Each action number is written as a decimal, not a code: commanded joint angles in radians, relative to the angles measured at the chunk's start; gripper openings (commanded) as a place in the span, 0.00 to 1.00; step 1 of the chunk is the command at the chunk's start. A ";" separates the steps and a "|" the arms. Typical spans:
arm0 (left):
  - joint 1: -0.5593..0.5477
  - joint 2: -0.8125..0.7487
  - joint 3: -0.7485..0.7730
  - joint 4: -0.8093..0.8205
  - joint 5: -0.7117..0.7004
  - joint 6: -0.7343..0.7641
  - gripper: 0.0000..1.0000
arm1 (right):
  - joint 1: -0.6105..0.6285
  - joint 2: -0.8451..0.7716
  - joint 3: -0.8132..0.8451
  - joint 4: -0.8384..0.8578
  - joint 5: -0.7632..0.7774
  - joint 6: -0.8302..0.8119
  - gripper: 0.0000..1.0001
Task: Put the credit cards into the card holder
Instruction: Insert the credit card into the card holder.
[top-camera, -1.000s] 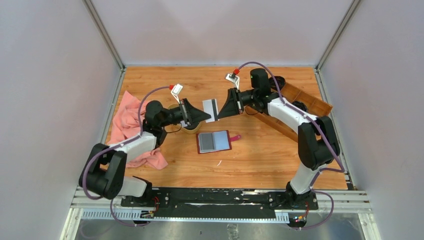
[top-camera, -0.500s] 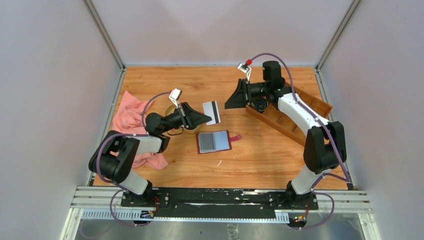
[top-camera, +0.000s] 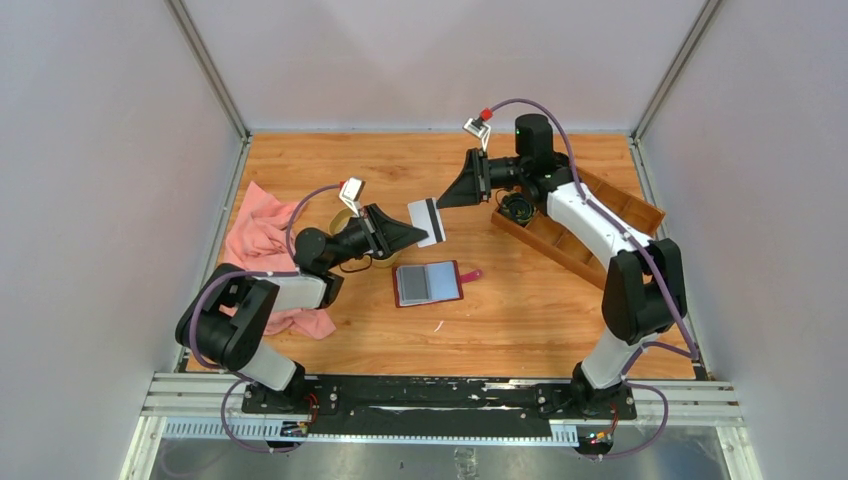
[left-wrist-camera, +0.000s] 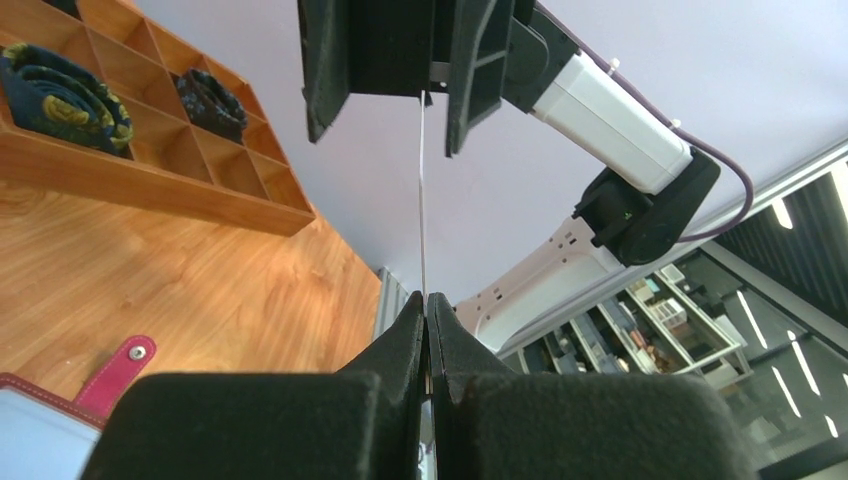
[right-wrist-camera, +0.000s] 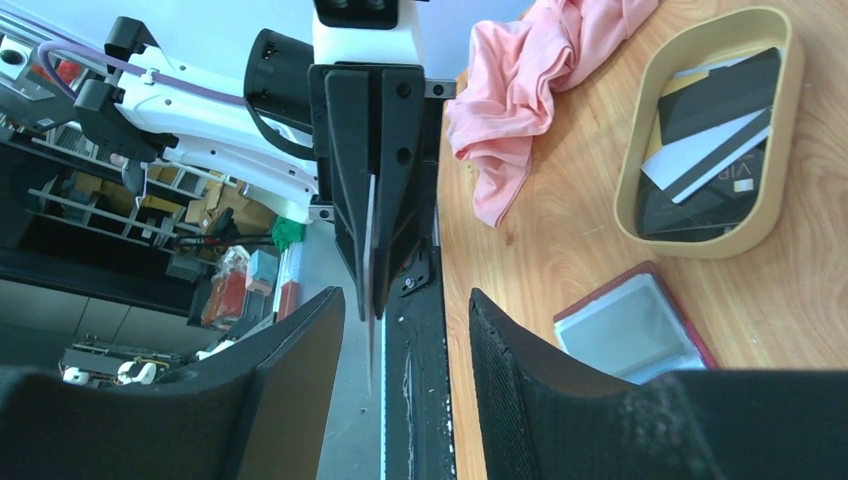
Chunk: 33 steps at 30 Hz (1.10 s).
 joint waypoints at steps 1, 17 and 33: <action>-0.013 -0.024 -0.010 -0.012 -0.032 0.052 0.00 | 0.035 0.003 0.013 0.063 0.005 0.070 0.52; -0.029 -0.071 -0.023 -0.148 -0.083 0.137 0.29 | 0.054 -0.034 -0.071 0.139 0.050 0.133 0.00; 0.023 -0.653 -0.080 -1.012 -0.375 0.735 1.00 | -0.072 -0.285 -0.589 0.437 0.354 0.163 0.00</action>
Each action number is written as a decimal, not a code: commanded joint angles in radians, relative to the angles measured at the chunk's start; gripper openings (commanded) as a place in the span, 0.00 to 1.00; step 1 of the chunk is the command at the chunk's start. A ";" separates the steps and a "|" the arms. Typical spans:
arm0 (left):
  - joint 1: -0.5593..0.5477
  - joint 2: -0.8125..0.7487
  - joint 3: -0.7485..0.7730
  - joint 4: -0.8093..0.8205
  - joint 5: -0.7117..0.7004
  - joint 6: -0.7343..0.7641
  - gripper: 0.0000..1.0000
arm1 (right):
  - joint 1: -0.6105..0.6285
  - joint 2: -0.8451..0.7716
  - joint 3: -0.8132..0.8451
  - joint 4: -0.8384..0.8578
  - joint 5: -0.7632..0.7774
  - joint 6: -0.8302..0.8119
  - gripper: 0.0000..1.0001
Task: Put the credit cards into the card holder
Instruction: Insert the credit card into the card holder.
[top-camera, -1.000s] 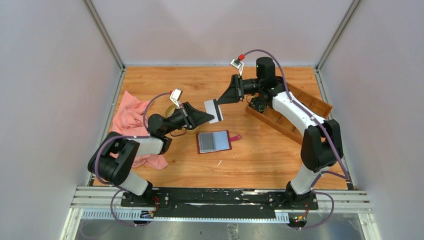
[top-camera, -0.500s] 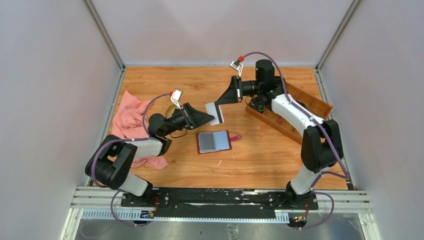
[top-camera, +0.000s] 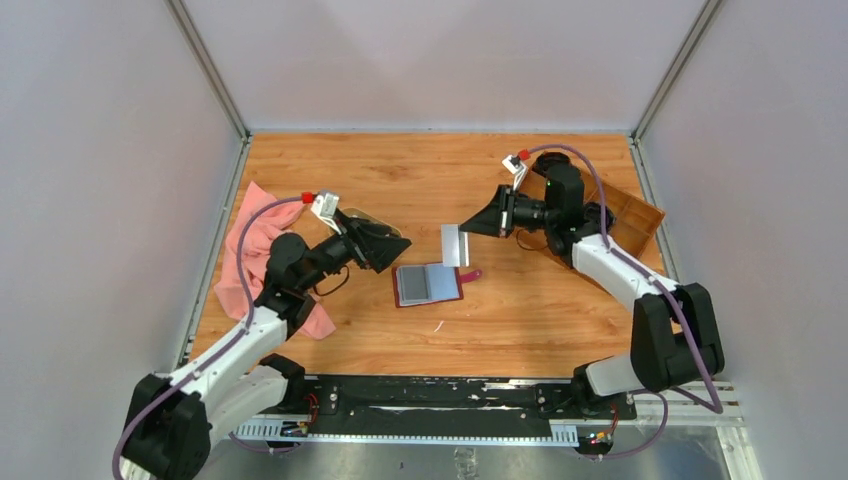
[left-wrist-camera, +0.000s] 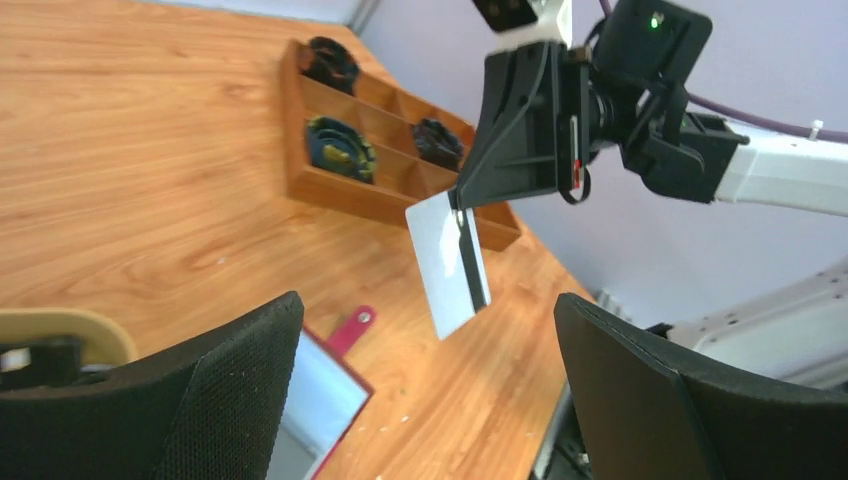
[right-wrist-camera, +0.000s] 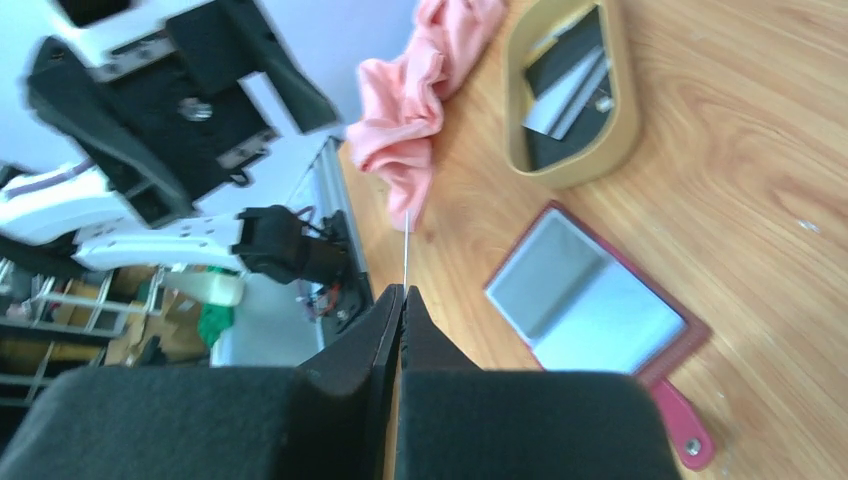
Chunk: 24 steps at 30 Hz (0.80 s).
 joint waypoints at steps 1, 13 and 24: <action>0.024 -0.121 -0.064 -0.178 -0.121 0.137 1.00 | -0.011 -0.009 -0.178 0.253 0.159 0.133 0.00; 0.025 -0.233 -0.263 -0.178 -0.104 -0.011 1.00 | 0.121 0.007 -0.428 0.524 0.491 0.179 0.00; 0.005 -0.277 -0.361 -0.178 -0.181 -0.041 0.97 | 0.134 0.217 -0.452 0.759 0.555 0.279 0.00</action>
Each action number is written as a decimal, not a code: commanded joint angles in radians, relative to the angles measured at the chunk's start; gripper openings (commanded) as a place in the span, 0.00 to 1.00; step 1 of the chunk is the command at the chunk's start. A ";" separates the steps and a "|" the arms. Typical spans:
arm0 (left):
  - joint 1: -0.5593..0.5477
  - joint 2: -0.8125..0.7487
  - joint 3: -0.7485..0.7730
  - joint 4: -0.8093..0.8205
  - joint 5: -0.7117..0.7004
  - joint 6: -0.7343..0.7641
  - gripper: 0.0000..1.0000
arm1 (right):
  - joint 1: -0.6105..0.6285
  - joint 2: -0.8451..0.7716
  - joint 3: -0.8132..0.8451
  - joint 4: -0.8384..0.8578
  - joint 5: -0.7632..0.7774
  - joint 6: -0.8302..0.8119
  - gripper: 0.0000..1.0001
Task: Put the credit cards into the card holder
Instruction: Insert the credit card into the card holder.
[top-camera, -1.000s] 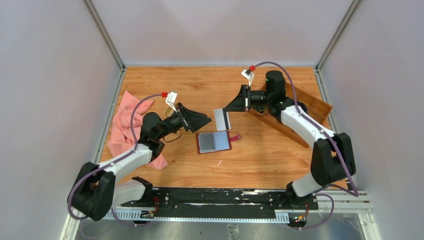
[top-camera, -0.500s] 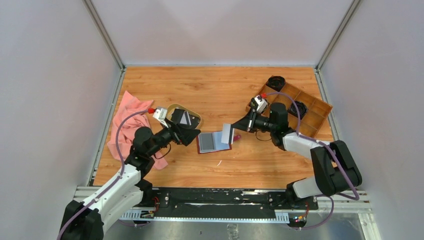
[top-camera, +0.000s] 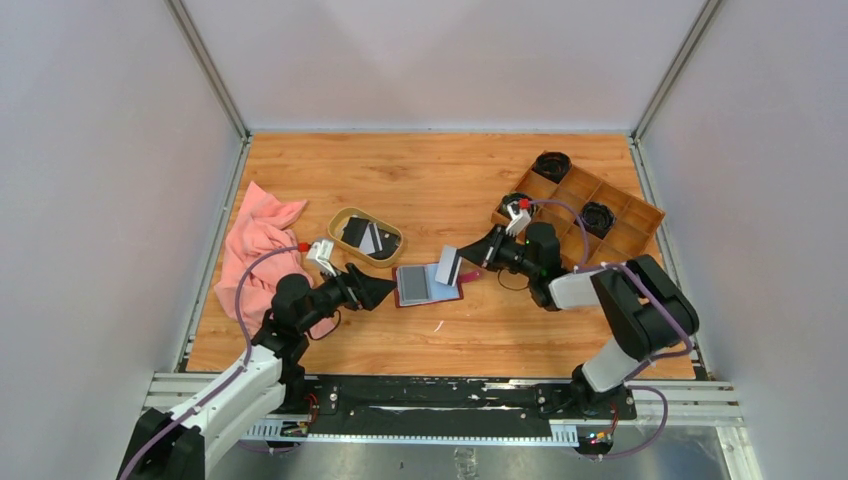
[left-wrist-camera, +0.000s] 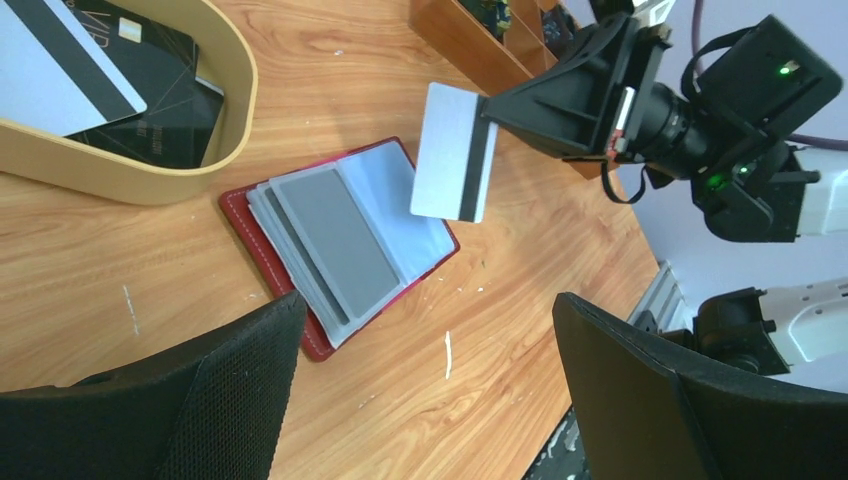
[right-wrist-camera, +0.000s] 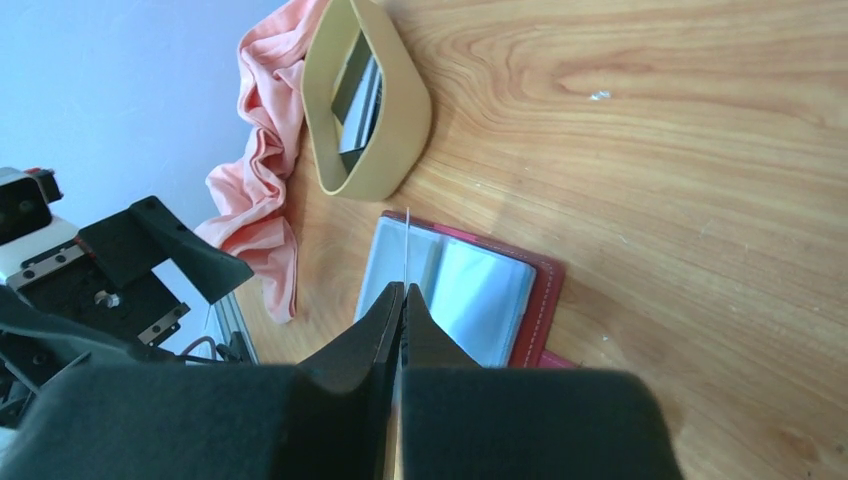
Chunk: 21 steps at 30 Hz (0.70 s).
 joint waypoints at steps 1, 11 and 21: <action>-0.005 -0.009 -0.016 0.003 -0.038 -0.018 0.96 | 0.019 0.112 0.004 0.176 0.002 0.060 0.00; -0.007 0.026 -0.016 0.003 -0.029 -0.046 0.90 | 0.038 0.234 0.035 0.241 -0.030 0.112 0.00; -0.022 0.106 0.019 0.004 -0.033 -0.014 0.89 | 0.041 0.318 0.059 0.290 -0.077 0.163 0.00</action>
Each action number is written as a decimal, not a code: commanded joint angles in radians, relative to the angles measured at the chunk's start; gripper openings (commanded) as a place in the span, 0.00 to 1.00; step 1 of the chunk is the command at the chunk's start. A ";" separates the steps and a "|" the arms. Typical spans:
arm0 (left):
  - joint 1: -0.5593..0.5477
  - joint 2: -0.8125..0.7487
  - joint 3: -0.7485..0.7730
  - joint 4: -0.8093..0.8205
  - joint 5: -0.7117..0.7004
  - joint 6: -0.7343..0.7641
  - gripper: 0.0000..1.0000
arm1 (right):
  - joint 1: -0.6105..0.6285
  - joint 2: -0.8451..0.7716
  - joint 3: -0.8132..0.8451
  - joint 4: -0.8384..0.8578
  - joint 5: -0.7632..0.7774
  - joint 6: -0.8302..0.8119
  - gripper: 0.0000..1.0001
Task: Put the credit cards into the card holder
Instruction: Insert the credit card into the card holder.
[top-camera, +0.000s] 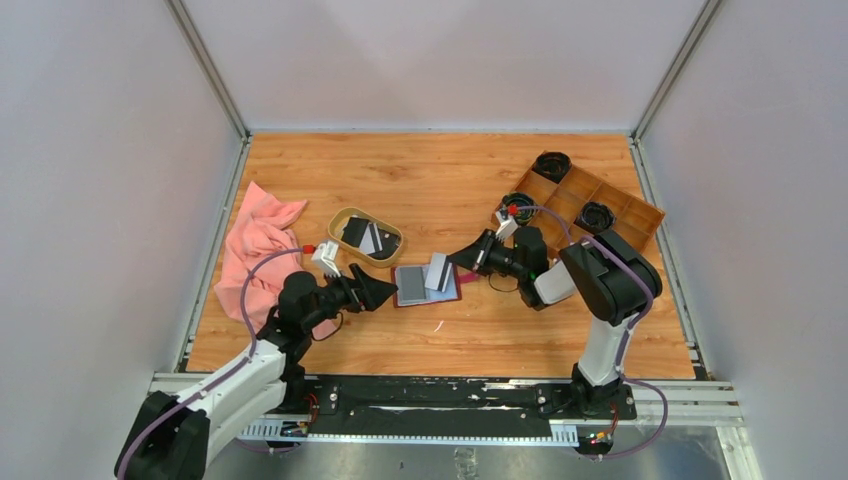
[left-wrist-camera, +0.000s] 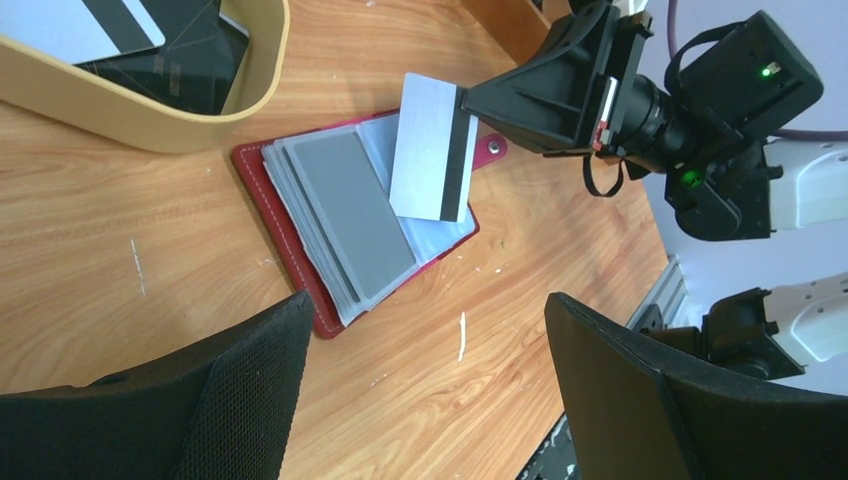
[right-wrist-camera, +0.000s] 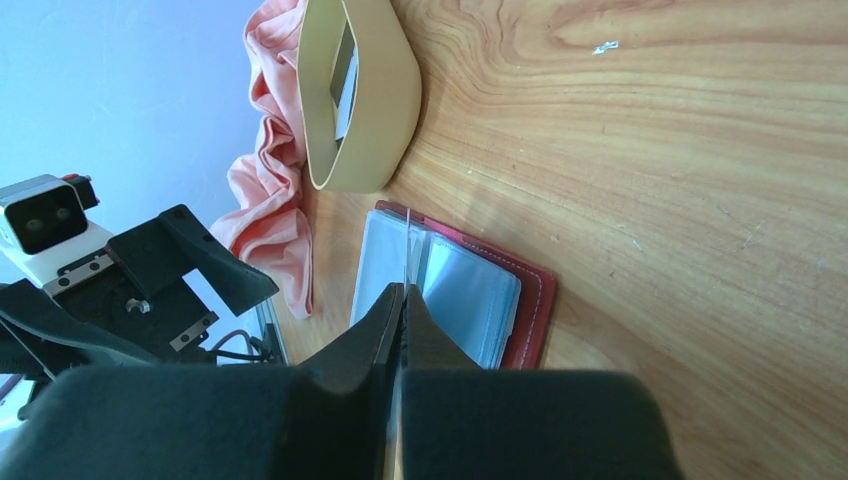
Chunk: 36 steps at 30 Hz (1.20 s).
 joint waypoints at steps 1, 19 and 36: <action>-0.018 0.030 0.025 0.004 -0.021 0.028 0.87 | 0.015 0.036 0.025 0.055 -0.031 0.023 0.00; -0.090 0.322 0.131 0.004 -0.160 0.165 0.61 | -0.026 -0.019 0.027 0.089 -0.056 0.044 0.00; -0.170 0.448 0.142 0.004 -0.287 0.138 0.55 | -0.015 0.072 0.054 0.026 -0.066 0.011 0.00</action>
